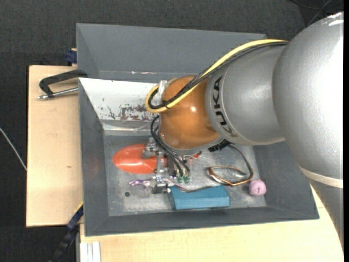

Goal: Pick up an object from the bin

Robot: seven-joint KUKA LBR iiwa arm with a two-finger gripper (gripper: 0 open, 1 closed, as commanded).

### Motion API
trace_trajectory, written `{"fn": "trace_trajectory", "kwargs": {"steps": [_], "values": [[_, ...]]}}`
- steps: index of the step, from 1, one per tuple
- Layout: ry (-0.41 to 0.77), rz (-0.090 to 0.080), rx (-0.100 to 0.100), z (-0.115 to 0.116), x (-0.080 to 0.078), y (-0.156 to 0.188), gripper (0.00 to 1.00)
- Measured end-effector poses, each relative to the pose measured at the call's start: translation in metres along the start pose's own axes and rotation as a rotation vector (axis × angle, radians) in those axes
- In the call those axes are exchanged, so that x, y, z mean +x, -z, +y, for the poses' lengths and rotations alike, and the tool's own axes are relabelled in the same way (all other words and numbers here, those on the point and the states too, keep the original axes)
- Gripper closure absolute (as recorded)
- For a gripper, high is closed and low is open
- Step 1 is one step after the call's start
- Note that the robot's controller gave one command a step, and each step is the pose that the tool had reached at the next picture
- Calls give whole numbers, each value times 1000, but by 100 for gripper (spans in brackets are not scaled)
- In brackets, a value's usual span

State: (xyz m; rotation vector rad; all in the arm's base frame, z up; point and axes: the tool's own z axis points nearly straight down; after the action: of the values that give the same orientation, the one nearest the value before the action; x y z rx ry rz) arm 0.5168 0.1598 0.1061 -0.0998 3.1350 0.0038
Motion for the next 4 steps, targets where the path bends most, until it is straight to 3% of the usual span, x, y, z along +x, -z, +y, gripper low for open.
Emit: {"fn": "trace_trajectory", "kwargs": {"steps": [1, 2, 4], "values": [[170, -2, -5, -48, -33, -28, 0], [-96, -17, -3, -8, 6, -28, 100], [-97, -15, -3, -8, 6, -27, 100]]}}
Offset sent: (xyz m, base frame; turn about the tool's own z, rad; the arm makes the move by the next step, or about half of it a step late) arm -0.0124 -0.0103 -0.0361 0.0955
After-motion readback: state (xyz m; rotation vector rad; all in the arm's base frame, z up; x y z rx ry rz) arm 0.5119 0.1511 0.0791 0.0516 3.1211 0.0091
